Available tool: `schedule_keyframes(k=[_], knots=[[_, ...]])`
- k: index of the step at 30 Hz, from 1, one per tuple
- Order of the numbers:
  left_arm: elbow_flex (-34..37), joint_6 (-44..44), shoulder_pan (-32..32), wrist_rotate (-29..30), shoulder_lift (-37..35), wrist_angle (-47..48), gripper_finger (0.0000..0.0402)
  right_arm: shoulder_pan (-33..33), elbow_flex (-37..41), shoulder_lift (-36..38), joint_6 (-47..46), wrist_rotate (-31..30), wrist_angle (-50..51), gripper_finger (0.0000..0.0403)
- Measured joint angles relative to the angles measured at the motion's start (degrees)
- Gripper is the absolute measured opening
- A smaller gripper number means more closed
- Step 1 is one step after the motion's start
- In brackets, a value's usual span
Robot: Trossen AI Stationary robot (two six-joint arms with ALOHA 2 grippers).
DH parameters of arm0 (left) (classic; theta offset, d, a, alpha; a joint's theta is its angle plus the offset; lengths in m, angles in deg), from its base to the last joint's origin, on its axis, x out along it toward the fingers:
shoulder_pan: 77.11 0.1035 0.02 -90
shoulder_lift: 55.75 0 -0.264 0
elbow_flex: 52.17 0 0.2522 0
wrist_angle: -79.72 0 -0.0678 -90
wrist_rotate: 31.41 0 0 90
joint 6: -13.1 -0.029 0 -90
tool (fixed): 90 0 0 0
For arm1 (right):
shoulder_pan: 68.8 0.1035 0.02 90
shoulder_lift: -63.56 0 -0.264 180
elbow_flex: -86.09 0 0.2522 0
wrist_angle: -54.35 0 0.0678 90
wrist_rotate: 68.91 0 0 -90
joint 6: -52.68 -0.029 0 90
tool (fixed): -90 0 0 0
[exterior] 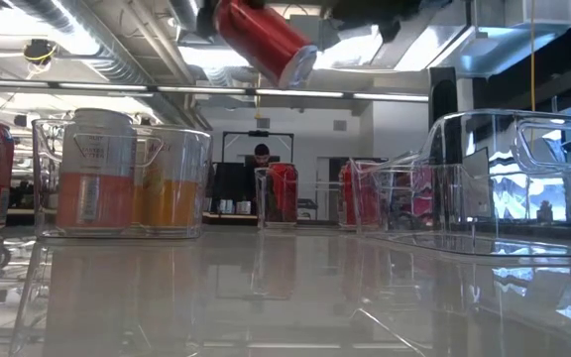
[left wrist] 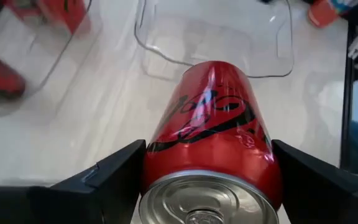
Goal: Sort soda cans
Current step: Put the red black soda can into the middle transparent bin
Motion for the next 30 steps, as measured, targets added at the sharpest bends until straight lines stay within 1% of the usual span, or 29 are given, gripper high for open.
schedule_keyframes(k=[3,5,10,12,15,18,21,23,25,27,30], knots=[[0.0,-5.8,1.8,-0.4,0.0,-2.0,0.0298,-2.6,4.1,0.0,-2.7,3.6,-9.3,0.0018],[0.0,-9.2,2.8,-0.6,-0.1,-5.2,0.0298,-3.3,5.6,-0.9,-4.8,3.9,-13.8,0.0021],[0.1,-15.4,5.1,-1.9,-0.2,-9.7,0.0298,-3.2,6.2,-3.8,-5.9,3.1,-15.6,0.0005],[0.1,-17.0,6.0,-2.4,-0.2,-12.2,0.0298,-3.2,6.2,-5.0,-5.9,1.6,-15.3,0.0003],[0.1,-17.4,7.2,-4.8,-0.2,-14.8,0.0296,-3.1,6.1,-6.5,-6.2,-0.6,-14.7,0.0007],[0.1,-18.1,7.7,-5.4,0.2,-16.7,0.0294,-3.1,6.1,-7.1,-6.1,-2.0,-15.4,0.0009],[0.2,-18.5,8.5,-4.8,0.8,-17.2,0.0294,-3.1,6.1,-6.4,-4.7,-3.9,-13.8,0.0009],[0.7,-18.7,9.3,-2.7,1.2,-18.1,0.0294,-3.1,6.2,-4.2,-3.5,-5.9,-10.4,0.0009],[1.6,-18.4,10.7,-0.3,1.6,-19.1,0.0294,-3.1,6.2,-1.3,-3.3,-9.3,-7.0,0.0009],[2.5,-17.7,12.4,0.9,2.4,-21.3,0.0294,-3.1,6.2,1.9,-3.3,-13.0,-2.0,0.0009],[3.0,-17.7,14.8,3.6,4.8,-24.0,0.0294,-3.1,6.2,5.6,-3.5,-17.8,4.6,0.0009]])
